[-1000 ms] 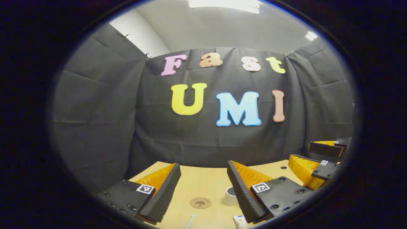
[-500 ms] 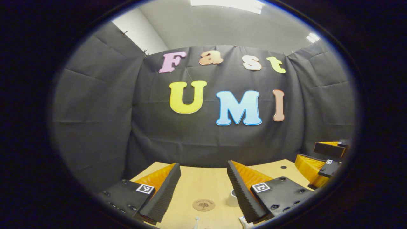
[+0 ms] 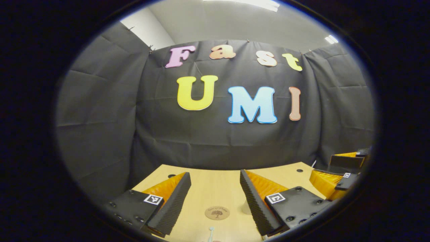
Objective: Put the toothbrush and toothpaste on the desktop into the cup, then pick up the cup and place it on the coaster on the desktop.
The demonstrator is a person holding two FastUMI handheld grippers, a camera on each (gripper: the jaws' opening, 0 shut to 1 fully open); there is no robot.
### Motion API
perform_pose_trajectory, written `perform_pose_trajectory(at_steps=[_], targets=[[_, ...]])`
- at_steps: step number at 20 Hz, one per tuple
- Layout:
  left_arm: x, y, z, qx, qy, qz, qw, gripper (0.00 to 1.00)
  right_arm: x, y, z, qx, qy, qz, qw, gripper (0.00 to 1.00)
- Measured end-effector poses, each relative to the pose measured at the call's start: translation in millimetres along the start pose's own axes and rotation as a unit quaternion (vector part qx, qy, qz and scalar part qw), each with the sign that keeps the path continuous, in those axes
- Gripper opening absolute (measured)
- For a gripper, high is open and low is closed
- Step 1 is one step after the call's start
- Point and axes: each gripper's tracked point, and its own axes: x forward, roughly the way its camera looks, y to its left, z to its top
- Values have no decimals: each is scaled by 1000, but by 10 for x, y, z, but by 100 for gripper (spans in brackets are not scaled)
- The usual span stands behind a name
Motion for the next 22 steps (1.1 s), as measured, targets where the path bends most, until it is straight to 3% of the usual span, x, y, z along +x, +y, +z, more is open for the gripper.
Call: perform_pose_trajectory(at_steps=[8,14,22], targets=[[68,-52,-717,-31,118,-20,992,96,134,206,-592,41,131,17,990,98],[105,-14,-1371,-21,212,-27,977,96,126,438,-1210,66,260,41,962,100],[-38,69,-2353,-54,390,-7,919,97,112,587,-1741,91,365,50,925,99]])
